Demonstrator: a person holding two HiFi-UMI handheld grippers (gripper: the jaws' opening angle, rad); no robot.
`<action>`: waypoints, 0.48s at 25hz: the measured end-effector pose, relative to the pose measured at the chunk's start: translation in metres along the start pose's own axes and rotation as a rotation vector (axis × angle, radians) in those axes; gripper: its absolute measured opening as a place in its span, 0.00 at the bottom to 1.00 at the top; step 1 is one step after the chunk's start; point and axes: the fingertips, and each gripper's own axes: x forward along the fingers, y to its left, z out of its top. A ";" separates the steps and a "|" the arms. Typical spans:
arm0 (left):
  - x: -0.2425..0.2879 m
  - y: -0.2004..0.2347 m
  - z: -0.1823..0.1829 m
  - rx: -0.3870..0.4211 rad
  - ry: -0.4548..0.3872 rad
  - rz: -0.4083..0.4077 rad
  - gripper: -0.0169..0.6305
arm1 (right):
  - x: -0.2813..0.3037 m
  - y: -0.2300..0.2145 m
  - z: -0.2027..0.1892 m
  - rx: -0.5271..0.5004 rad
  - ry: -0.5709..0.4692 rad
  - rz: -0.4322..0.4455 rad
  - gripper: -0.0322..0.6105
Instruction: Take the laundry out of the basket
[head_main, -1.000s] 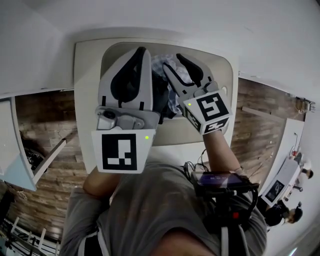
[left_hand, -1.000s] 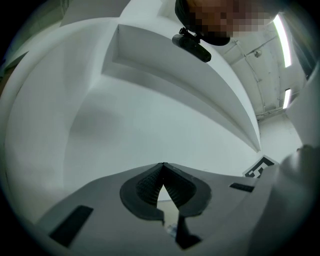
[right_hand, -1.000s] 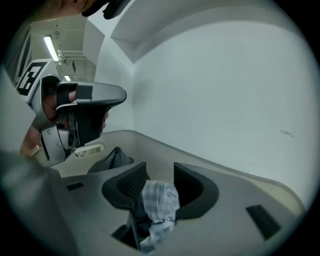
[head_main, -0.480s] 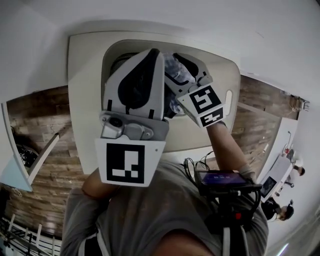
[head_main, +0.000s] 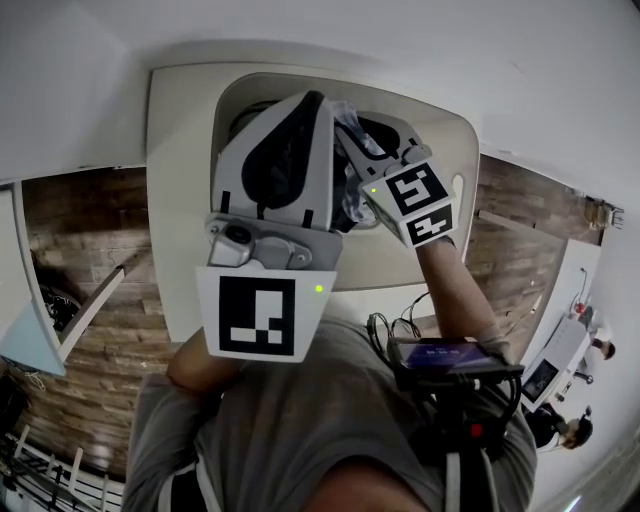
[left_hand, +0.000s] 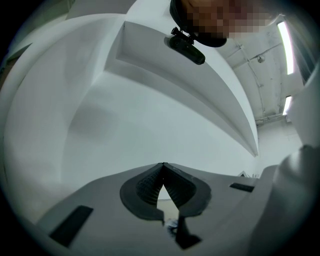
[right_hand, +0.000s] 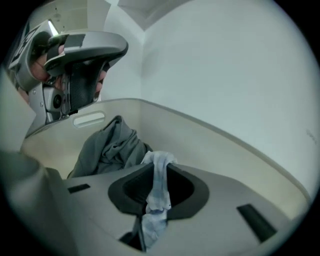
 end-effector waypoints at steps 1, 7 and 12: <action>-0.003 -0.003 0.003 0.006 -0.002 -0.002 0.04 | -0.006 -0.001 0.005 0.015 -0.022 -0.007 0.16; -0.027 -0.026 0.029 0.067 -0.043 -0.012 0.04 | -0.053 -0.004 0.046 0.085 -0.214 -0.068 0.16; -0.051 -0.054 0.045 0.111 -0.070 -0.031 0.04 | -0.108 -0.004 0.084 0.107 -0.388 -0.123 0.16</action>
